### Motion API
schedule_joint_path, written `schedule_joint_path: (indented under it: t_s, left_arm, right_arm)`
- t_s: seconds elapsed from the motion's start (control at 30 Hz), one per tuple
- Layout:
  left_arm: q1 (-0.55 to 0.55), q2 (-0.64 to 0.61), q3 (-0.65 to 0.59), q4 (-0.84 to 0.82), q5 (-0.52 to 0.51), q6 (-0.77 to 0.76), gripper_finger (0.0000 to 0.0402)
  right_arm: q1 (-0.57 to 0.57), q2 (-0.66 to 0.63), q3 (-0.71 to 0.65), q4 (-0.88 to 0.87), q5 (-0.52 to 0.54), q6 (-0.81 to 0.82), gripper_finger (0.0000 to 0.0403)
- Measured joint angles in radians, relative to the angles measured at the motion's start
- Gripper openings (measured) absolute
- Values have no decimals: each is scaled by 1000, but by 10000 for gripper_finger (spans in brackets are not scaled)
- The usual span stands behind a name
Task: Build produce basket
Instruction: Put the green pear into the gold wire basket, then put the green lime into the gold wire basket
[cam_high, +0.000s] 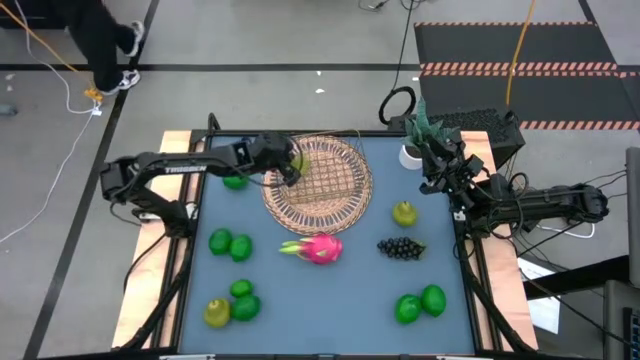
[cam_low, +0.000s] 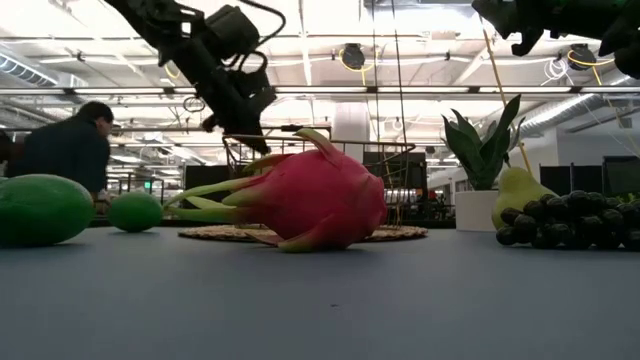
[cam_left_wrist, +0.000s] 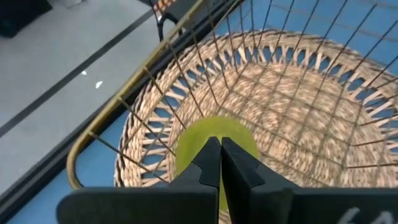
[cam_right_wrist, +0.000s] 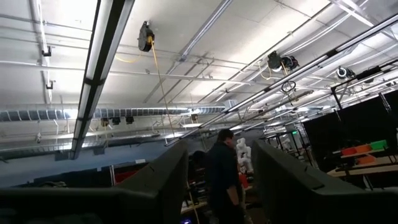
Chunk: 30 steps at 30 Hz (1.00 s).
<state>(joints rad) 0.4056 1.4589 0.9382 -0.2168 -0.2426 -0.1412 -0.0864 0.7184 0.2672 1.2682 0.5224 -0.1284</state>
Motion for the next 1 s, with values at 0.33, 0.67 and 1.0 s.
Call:
schedule_joint_path:
  t_s: [0.33,0.67,1.0]
  left_arm:
    - [10,21,0,9,-1,-25,51]
    - [2,-63,119,-104,-26,27,166]
    - [2,-265,224,-445,-235,0,221]
  right_arm:
    - [0,0,0,-2,3,0,171]
    - [0,-1,0,-12,5,-21,171]
    - [2,-14,0,-19,4,-19,171]
